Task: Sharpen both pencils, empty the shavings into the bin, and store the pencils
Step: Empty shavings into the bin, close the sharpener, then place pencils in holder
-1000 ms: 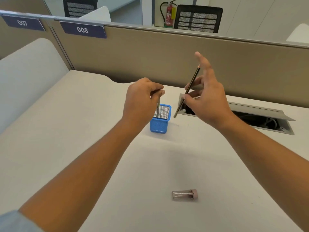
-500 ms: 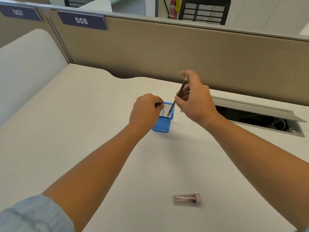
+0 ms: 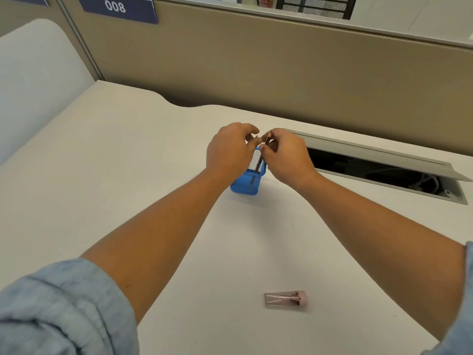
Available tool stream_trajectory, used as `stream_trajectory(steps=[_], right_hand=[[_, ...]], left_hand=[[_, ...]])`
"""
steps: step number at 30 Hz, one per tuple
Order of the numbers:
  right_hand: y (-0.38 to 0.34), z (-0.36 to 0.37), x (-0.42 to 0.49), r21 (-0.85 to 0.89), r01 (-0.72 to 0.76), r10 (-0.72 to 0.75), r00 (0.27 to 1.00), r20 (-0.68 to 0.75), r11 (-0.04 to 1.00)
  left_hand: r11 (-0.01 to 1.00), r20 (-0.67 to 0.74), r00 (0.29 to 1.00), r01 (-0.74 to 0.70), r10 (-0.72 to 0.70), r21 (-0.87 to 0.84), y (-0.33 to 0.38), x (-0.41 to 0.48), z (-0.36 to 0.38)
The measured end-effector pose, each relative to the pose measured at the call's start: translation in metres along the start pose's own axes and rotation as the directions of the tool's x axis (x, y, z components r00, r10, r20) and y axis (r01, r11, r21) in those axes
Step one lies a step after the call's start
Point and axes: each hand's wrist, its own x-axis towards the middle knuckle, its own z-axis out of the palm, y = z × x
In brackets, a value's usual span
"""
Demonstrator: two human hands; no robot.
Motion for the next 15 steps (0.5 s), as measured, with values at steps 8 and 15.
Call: stream_trajectory(steps=[8,15], right_hand=[[-0.002,0.007,0.013,0.088,-0.045,0.047,0.999,-0.013,0.995],[0.003,0.009,0.023,0.106,-0.137,0.145,0.987,-0.07,0.985]], left_hand=[[0.993,0.053,0.995,-0.087,0.083,0.077,0.0,0.014,0.005],[0.997,0.009,0.999,-0.045,0.044,0.06,-0.004,0.019,0.013]])
